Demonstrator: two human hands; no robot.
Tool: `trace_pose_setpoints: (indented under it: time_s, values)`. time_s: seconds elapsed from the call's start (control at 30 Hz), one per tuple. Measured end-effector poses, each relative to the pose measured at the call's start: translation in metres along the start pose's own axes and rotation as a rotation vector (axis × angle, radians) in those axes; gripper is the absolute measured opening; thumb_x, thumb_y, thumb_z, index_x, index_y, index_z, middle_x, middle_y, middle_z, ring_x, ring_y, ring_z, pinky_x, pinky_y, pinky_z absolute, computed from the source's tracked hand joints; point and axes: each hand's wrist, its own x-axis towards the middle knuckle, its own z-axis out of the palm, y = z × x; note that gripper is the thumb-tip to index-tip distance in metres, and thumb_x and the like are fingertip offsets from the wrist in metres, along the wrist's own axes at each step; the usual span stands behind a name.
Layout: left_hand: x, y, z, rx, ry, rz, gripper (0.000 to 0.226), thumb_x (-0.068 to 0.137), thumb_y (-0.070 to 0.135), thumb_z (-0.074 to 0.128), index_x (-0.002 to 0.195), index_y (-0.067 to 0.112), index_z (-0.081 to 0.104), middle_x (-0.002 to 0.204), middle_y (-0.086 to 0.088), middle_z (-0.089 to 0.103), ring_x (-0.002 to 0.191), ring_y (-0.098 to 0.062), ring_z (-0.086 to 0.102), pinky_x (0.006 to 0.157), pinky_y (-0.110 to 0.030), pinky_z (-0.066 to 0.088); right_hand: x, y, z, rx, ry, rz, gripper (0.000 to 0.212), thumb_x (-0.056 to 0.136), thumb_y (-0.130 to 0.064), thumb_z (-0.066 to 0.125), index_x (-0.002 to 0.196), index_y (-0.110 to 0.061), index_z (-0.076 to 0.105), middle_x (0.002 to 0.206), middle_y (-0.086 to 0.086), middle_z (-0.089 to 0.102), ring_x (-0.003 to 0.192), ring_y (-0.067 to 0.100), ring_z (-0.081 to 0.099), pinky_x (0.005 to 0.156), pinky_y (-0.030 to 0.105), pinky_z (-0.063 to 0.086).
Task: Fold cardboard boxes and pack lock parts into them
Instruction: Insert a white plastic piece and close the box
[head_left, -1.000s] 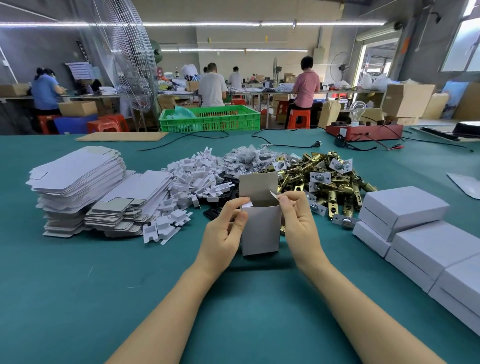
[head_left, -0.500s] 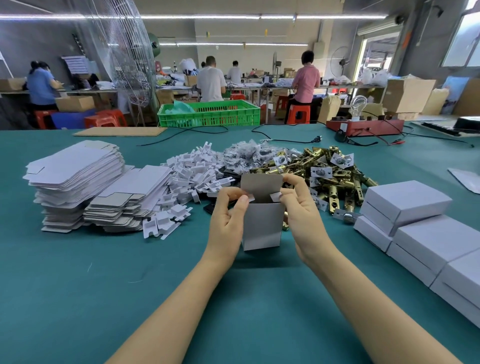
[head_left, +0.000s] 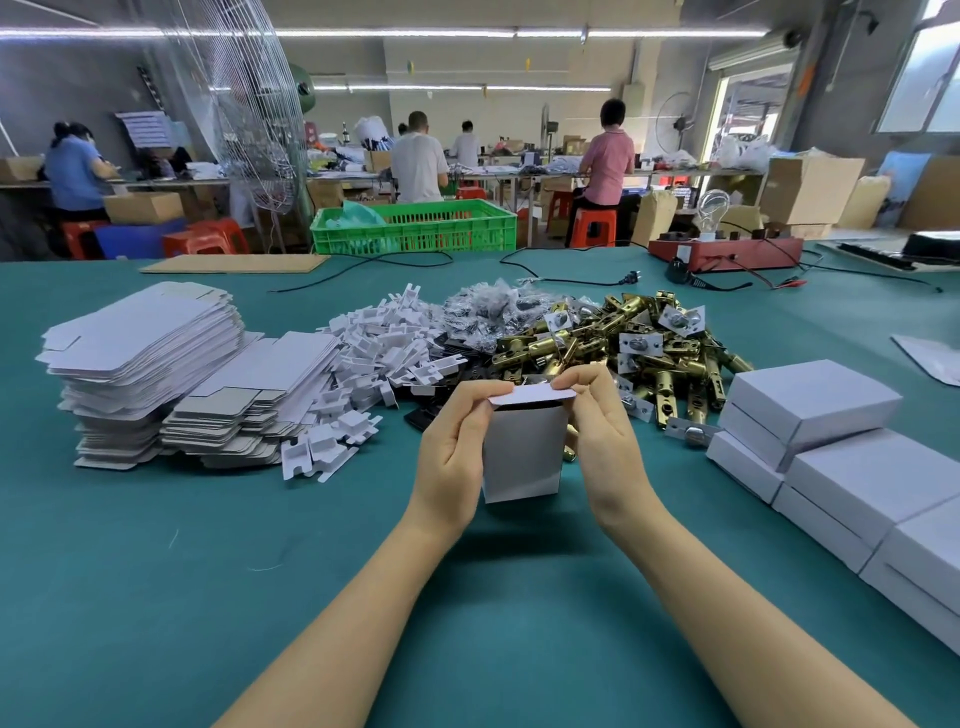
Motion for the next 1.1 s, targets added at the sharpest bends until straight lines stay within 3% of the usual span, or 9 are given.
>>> trace_pose_setpoints:
  time_s: [0.1, 0.2, 0.33, 0.47, 0.6, 0.77, 0.93, 1.1]
  values:
    - [-0.0038, 0.0007, 0.0012, -0.021, 0.000, 0.016, 0.025, 0.094, 0.041, 0.044, 0.100, 0.029, 0.064, 0.087, 0.018, 0.064, 0.076, -0.005, 0.054, 0.067, -0.018, 0.041, -0.0008, -0.0010, -0.0014, 0.097, -0.044, 0.059, 0.015, 0.078, -0.024, 0.040, 0.080, -0.031, 0.054, 0.095, 0.005, 0.054, 0.081, 0.017, 0.049, 0.065, 0.028, 0.038]
    - [-0.0034, 0.0024, 0.0032, 0.012, 0.019, 0.016, 0.030, 0.086, 0.051, 0.051, 0.102, 0.029, 0.063, 0.080, 0.019, 0.060, 0.070, -0.005, 0.051, 0.065, -0.019, 0.040, -0.0022, 0.0006, -0.0018, 0.063, -0.063, 0.026, 0.010, 0.082, -0.035, 0.045, 0.081, -0.035, 0.055, 0.094, 0.000, 0.053, 0.085, 0.018, 0.048, 0.072, 0.032, 0.036]
    - [-0.0035, 0.0026, 0.0060, 0.009, 0.047, -0.025, 0.024, 0.083, 0.047, 0.057, 0.101, 0.032, 0.064, 0.087, 0.018, 0.064, 0.077, -0.008, 0.057, 0.068, -0.024, 0.044, -0.0038, 0.0024, -0.0012, -0.020, -0.064, -0.050, 0.012, 0.085, -0.042, 0.050, 0.093, -0.034, 0.053, 0.076, -0.026, 0.054, 0.076, -0.001, 0.050, 0.068, 0.014, 0.040]
    - [-0.0014, 0.0037, 0.0083, 0.047, 0.074, -0.011, 0.029, 0.082, 0.053, 0.053, 0.104, 0.034, 0.059, 0.087, 0.028, 0.060, 0.076, 0.002, 0.055, 0.070, -0.016, 0.044, -0.0036, -0.0009, -0.0018, -0.052, -0.070, -0.070, 0.020, 0.086, -0.045, 0.050, 0.102, -0.032, 0.053, 0.089, -0.013, 0.058, 0.080, 0.002, 0.052, 0.069, 0.015, 0.042]
    - [0.0013, 0.0025, 0.0078, 0.070, 0.079, -0.018, 0.012, 0.090, 0.038, 0.053, 0.102, 0.041, 0.056, 0.087, 0.023, 0.060, 0.073, 0.002, 0.054, 0.066, -0.016, 0.045, -0.0043, -0.0009, -0.0008, -0.089, -0.077, -0.073, 0.008, 0.095, -0.037, 0.053, 0.101, -0.033, 0.054, 0.095, -0.004, 0.058, 0.082, 0.007, 0.053, 0.072, 0.025, 0.044]
    - [0.0012, 0.0045, 0.0075, 0.085, 0.062, -0.008, 0.018, 0.094, 0.038, 0.049, 0.098, 0.054, 0.055, 0.087, 0.007, 0.060, 0.072, -0.005, 0.054, 0.067, -0.031, 0.047, -0.0050, -0.0001, 0.0004, -0.102, -0.076, -0.131, 0.011, 0.094, -0.040, 0.047, 0.099, -0.039, 0.056, 0.084, -0.020, 0.056, 0.073, 0.000, 0.049, 0.066, 0.013, 0.040]
    - [0.0009, 0.0040, 0.0072, 0.074, 0.044, 0.017, 0.023, 0.095, 0.032, 0.046, 0.096, 0.053, 0.056, 0.082, 0.012, 0.057, 0.072, -0.002, 0.049, 0.067, -0.020, 0.042, -0.0055, 0.0015, 0.0011, -0.107, -0.079, -0.147, 0.018, 0.101, -0.025, 0.046, 0.095, -0.038, 0.057, 0.082, -0.024, 0.057, 0.072, 0.001, 0.048, 0.065, 0.013, 0.041]
    - [0.0008, 0.0035, 0.0076, 0.041, 0.049, 0.011, 0.013, 0.094, 0.027, 0.047, 0.098, 0.035, 0.057, 0.085, 0.024, 0.060, 0.071, 0.003, 0.051, 0.068, -0.013, 0.041, -0.0059, 0.0000, 0.0017, -0.075, -0.055, -0.134, 0.020, 0.100, -0.025, 0.049, 0.093, -0.039, 0.061, 0.084, -0.019, 0.061, 0.072, 0.004, 0.051, 0.064, 0.018, 0.042]
